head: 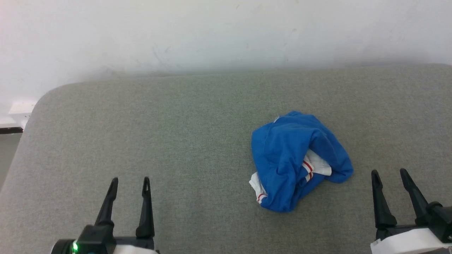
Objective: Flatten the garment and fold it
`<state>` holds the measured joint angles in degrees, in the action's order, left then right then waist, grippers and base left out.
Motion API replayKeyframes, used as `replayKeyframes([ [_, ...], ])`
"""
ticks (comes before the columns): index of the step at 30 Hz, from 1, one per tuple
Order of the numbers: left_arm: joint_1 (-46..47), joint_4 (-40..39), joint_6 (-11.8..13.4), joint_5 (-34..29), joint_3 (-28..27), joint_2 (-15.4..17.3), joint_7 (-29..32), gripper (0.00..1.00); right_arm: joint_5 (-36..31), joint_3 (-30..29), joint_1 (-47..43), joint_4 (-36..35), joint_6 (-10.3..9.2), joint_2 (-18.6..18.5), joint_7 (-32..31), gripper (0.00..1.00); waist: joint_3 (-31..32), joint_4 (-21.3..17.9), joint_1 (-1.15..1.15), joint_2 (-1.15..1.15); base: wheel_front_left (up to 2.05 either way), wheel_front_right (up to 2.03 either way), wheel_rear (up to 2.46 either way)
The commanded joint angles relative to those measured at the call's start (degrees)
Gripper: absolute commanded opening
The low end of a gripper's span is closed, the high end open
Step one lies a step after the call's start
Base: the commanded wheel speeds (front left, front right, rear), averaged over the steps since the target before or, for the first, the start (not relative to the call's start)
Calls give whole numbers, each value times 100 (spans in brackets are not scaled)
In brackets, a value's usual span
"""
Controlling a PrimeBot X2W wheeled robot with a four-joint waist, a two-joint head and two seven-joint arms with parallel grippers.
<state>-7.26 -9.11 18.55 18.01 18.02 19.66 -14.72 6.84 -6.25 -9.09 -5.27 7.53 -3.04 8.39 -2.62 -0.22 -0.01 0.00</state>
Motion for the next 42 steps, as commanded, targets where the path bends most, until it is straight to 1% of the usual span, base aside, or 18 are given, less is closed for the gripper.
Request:
replayKeyframes([
  [1, -93, -52, -4, -64, -64, -65, -27, 100, 59, -18, -51, 32, -4, 16, 51, 100, -16, -13, 1, 0, 0, 0, 0],
  [6, -222, -128, -278, -242, -333, -330, -27, 100, 137, -129, 189, 84, -4, 16, 47, 100, -107, -30, 1, 0, 0, 0, 0],
  [10, -92, -209, -491, -457, -445, -498, -27, 100, 164, -284, 652, -9, -4, 16, -214, 100, -229, -36, 1, 0, 0, 0, 0],
  [13, -2, -234, -629, -573, -501, -608, -28, 100, 280, -431, 1081, -10, -4, 16, -625, 100, -371, -49, 1, 0, 0, 0, 0],
  [16, 110, -209, -789, -632, -555, -713, -28, 100, 256, -440, 1487, 26, -4, -26, -1218, 100, -541, -37, 1, 0, 0, 0, 0],
  [18, 184, -215, -870, -687, -571, -800, -28, 100, 316, -419, 1733, 142, -4, -128, -1679, 100, -657, -18, 1, 0, 0, 0, 0],
  [21, 290, -185, -1019, -728, -617, -907, -28, 100, 443, -367, 2070, 449, -4, -386, -2379, 100, -861, 28, 1, 0, 0, 0, 0],
  [23, 367, -120, -1128, -760, -643, -953, -28, 100, 453, -273, 2243, 672, -4, -593, -2792, 100, -1005, 80, 1, 0, 0, 0, 0],
  [25, 451, -96, -1215, -805, -678, -1002, -28, 100, 529, -209, 2401, 906, -4, -718, -3175, 100, -1149, 129, 1, 0, 0, 0, 0],
  [29, 616, -96, -1371, -897, -747, -1088, -28, 100, 693, 135, 2644, 1273, -4, -1013, -3827, 100, -1412, 229, 1, 0, 0, 0, 0],
  [33, 789, -23, -1529, -976, -768, -1185, -28, 100, 874, 416, 2816, 1542, -4, -1220, -4128, 100, -1604, 335, 1, 0, 0, 0, 0],
  [39, 986, 105, -1704, -1063, -764, -1347, -28, 100, 1064, 851, 2896, 1955, -4, -1341, -4366, 100, -1719, 480, 1, 0, 0, 0, 0],
  [40, 1002, 119, -1724, -1072, -768, -1370, -28, 100, 1084, 944, 2891, 2010, -4, -1362, -4398, 58, -1719, 496, 1, 0, 0, 0, 0],
  [41, 1011, 130, -1742, -1082, -776, -1390, -28, 100, 1105, 1002, 2888, 2062, -4, -1375, -4409, 37, -1716, 507, 1, 0, 0, 0, 0],
  [42, 1013, 141, -1757, -1090, -787, -1408, -28, 100, 1109, 1031, 2889, 2111, -4, -1384, -4403, 0, -1710, 513, 1, 0, 0, 0, 0],
])
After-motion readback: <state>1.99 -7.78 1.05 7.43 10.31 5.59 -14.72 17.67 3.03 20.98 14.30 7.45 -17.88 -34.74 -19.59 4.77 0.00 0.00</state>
